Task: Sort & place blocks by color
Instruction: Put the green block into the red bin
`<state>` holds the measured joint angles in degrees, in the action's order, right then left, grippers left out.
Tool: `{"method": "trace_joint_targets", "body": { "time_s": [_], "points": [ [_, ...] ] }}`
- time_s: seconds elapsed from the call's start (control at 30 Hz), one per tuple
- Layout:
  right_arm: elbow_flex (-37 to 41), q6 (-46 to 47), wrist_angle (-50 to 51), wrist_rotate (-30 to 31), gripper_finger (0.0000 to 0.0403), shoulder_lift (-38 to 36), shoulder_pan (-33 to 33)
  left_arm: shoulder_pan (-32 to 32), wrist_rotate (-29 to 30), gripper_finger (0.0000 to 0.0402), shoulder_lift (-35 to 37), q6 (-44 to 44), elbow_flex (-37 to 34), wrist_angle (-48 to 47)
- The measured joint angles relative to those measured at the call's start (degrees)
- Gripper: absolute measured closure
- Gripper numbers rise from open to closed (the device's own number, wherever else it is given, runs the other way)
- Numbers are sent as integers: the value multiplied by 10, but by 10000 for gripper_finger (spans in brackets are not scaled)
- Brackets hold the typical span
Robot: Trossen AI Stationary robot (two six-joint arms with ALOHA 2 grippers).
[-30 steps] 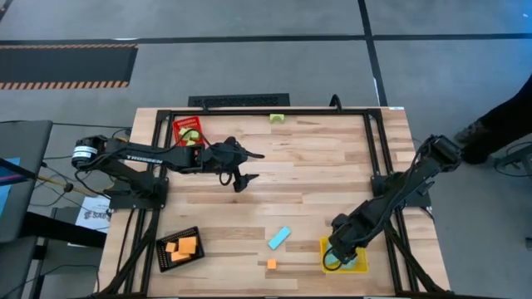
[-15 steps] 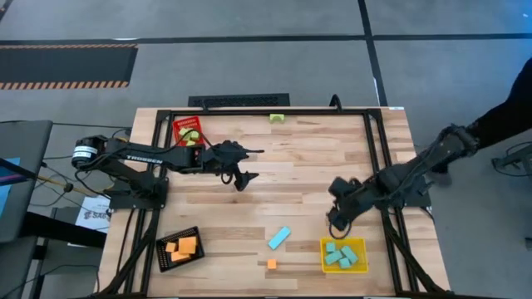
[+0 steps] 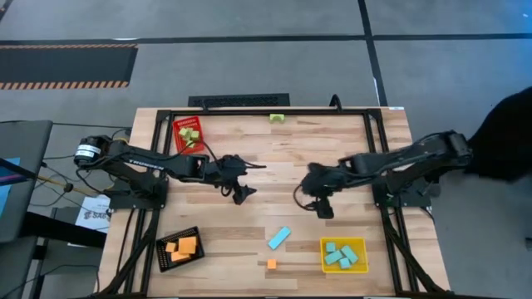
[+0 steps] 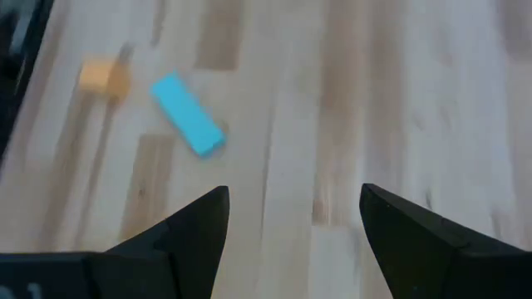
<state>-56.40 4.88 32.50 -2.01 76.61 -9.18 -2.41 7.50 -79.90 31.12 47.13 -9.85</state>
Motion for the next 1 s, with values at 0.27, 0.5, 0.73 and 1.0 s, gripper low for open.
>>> {"method": "trace_joint_targets", "body": {
  "time_s": [0.27, 0.5, 0.73, 1.0],
  "points": [
    [-8, -232, -59, -114, 111, 112, 9, -46, -11, 10, 2, 47, 0, -71],
    [-73, -234, -65, -105, 111, 175, 0, -75, 37, 10, 29, 67, 0, -139],
    [-112, -180, -36, -3, 111, 189, 81, -97, 69, 10, 53, 84, 0, -182],
    [-146, -174, -79, -6, 111, 215, 289, -123, 90, 10, 53, 151, 0, -187]
  ]
}}
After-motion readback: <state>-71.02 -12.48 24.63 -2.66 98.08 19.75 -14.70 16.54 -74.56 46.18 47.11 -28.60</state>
